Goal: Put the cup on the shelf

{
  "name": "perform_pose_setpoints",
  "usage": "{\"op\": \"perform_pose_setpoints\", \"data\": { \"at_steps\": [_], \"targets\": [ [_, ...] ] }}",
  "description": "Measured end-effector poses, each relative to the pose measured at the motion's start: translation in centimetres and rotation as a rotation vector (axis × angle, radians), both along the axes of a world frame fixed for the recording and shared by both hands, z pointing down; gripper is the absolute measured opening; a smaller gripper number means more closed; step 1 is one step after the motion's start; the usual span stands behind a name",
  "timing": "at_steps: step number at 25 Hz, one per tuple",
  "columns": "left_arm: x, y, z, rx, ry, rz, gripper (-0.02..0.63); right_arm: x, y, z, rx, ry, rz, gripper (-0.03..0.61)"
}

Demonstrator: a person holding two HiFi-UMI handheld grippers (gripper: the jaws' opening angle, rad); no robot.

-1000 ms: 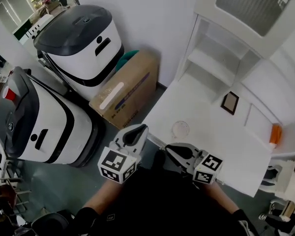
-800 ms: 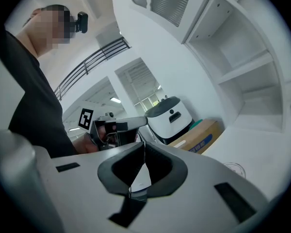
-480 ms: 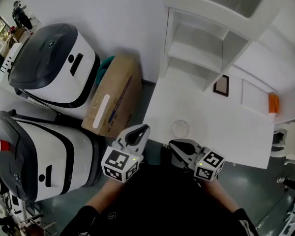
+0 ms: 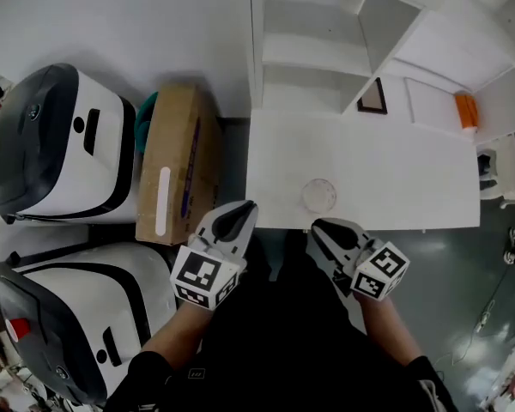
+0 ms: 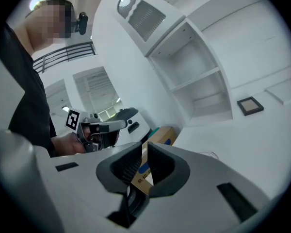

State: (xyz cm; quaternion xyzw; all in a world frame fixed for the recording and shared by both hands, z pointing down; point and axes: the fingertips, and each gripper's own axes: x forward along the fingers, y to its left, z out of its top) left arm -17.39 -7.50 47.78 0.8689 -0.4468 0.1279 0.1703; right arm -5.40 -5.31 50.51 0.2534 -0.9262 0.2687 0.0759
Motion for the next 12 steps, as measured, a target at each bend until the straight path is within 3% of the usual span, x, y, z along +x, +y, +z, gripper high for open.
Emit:
{"op": "perform_pose_setpoints", "data": {
  "at_steps": [5,12],
  "targets": [
    [2.2,-1.2,3.8,-0.037,0.039,0.048,0.028,2.7,-0.3,2.7,-0.019,0.024,0.083,0.018],
    [5.4,-1.5,8.2,-0.084,0.002,0.132,0.028,6.4,0.2,4.9,0.008,0.058,0.137,0.025]
  ]
}}
